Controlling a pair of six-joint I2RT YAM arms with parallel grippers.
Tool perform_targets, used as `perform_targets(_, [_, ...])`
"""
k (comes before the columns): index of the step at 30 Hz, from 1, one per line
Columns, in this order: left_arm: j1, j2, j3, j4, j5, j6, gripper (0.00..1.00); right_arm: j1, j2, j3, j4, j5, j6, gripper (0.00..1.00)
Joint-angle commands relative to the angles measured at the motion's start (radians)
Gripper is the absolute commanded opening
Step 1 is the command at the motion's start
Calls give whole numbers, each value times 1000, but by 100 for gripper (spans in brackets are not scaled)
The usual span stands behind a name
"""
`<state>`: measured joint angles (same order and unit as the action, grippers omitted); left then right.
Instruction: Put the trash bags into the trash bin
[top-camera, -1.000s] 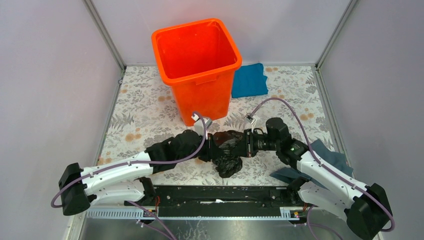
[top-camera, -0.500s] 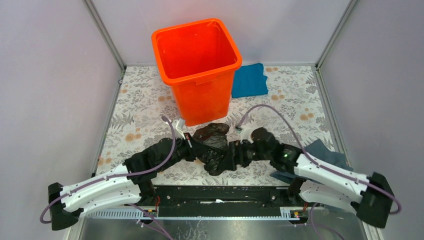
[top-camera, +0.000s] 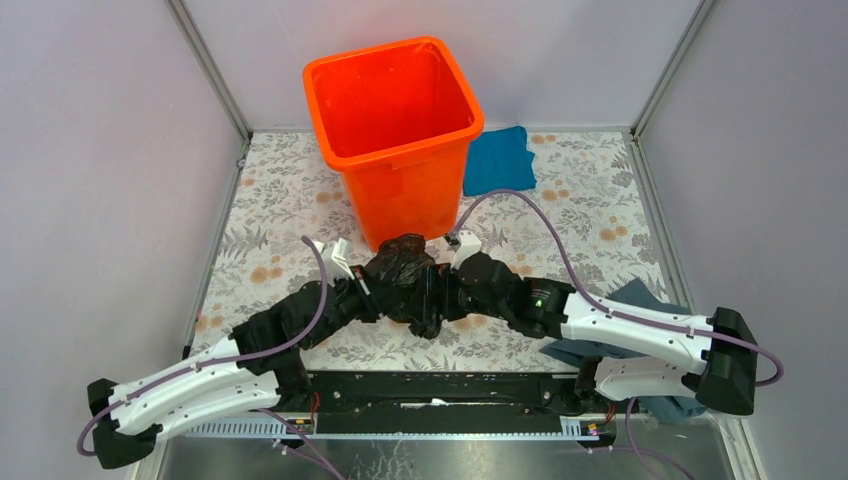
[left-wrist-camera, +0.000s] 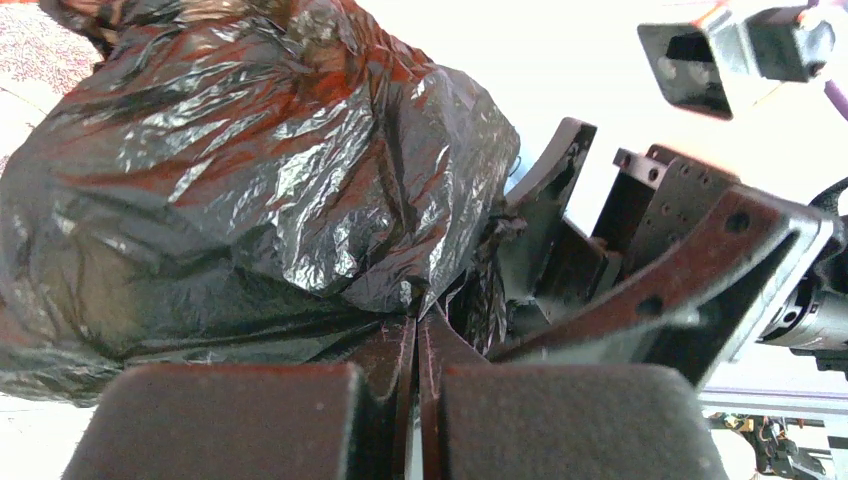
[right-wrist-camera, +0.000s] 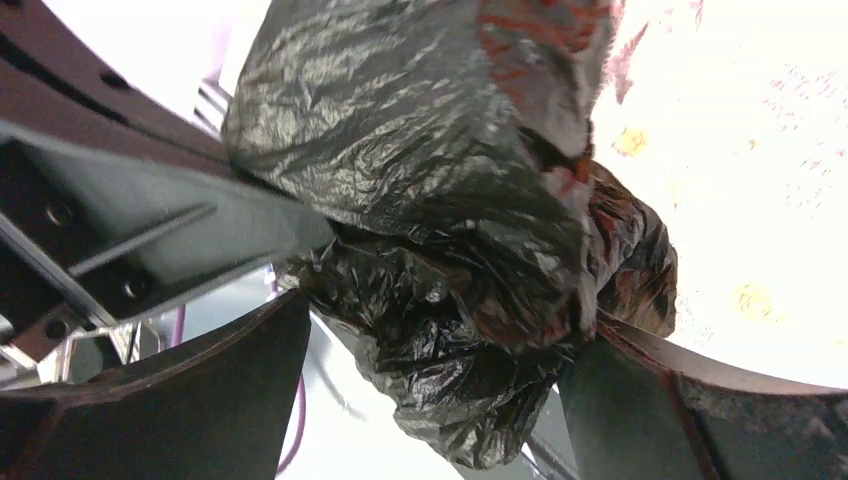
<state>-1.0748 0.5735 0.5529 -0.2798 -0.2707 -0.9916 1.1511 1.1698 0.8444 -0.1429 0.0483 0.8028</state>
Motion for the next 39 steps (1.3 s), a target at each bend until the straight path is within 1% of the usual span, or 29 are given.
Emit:
perform_targets(1, [3,-32,30,-6,-30,22,0,7,33,60,-45,189,-13,92])
perform_targets(3, [2,-34,65,-48,-62,41,0,7,37,24,-54,223,-15,89])
perform_targets(5, [2,-40,112,-98,-99,65,0,7,9,-57,-24,222,-8,87])
perform_targets(7, [3,-52,148,-151,-134,87,0,6,-53,-168,24,228,-4,86])
perform_targets(9, [2,-64,171,-190,-160,102,0,7,-130,-271,29,284,5,85])
perform_targets(11, [3,-73,189,-220,-178,114,0,7,-215,-323,-40,377,10,84])
perform_targets(13, [3,-75,205,-249,-190,120,0,7,-290,-339,-125,451,2,83])
perform_targets(15, [3,-73,216,-269,-196,125,0,6,-348,-329,-177,476,-29,83])
perform_targets(19, [3,-48,232,-286,-201,129,0,7,-415,-288,-134,326,-203,87])
perform_targets(21, [3,-31,247,-283,-190,133,0,7,-417,-251,-153,294,-231,90])
perform_targets(24, [3,-20,254,-244,-150,142,0,7,-418,-231,-123,257,-237,94])
perform_targets(27, [3,-18,245,-201,-112,137,0,3,-410,-262,9,187,-184,96])
perform_targets(29, [2,-17,240,-183,-93,122,0,-8,-378,-272,94,124,-156,96])
perform_targets(31, [3,-18,235,-165,-74,107,0,-19,-345,-274,132,102,-140,95])
perform_targets(33, [3,-23,226,-151,-59,86,0,-26,-325,-279,169,72,-159,95])
perform_targets(34, [3,-26,221,-140,-51,79,0,-28,-322,-279,186,34,-176,95])
perform_targets(36, [2,-29,207,-115,-31,66,0,-28,-306,-265,224,-90,-203,95])
perform_targets(37, [3,-28,201,-104,-24,61,0,-29,-289,-250,240,-152,-205,95])
perform_targets(39, [3,-21,186,-78,-11,48,0,-28,-247,-229,259,-222,-185,95])
